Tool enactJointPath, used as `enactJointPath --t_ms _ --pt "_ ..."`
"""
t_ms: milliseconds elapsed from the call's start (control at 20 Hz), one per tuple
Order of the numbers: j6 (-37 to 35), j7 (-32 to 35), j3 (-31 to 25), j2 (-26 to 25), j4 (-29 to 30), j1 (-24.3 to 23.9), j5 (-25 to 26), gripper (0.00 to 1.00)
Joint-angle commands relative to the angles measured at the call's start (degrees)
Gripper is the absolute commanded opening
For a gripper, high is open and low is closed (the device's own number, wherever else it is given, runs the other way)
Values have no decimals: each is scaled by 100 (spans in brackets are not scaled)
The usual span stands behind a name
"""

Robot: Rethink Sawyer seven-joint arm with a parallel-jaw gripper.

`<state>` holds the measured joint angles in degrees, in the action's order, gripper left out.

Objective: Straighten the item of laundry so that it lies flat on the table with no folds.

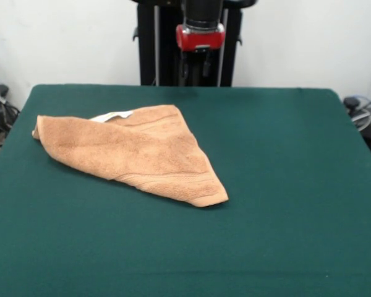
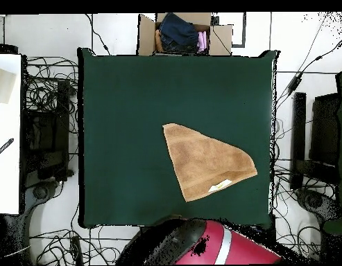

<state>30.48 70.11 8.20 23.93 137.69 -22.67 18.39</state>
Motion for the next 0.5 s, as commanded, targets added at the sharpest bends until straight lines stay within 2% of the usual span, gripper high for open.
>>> enactJointPath --t_ms 50,500 --pt "575 1601 25 -462 -244 -118 58 100" --pt "979 1661 126 -695 -132 -214 204 100"
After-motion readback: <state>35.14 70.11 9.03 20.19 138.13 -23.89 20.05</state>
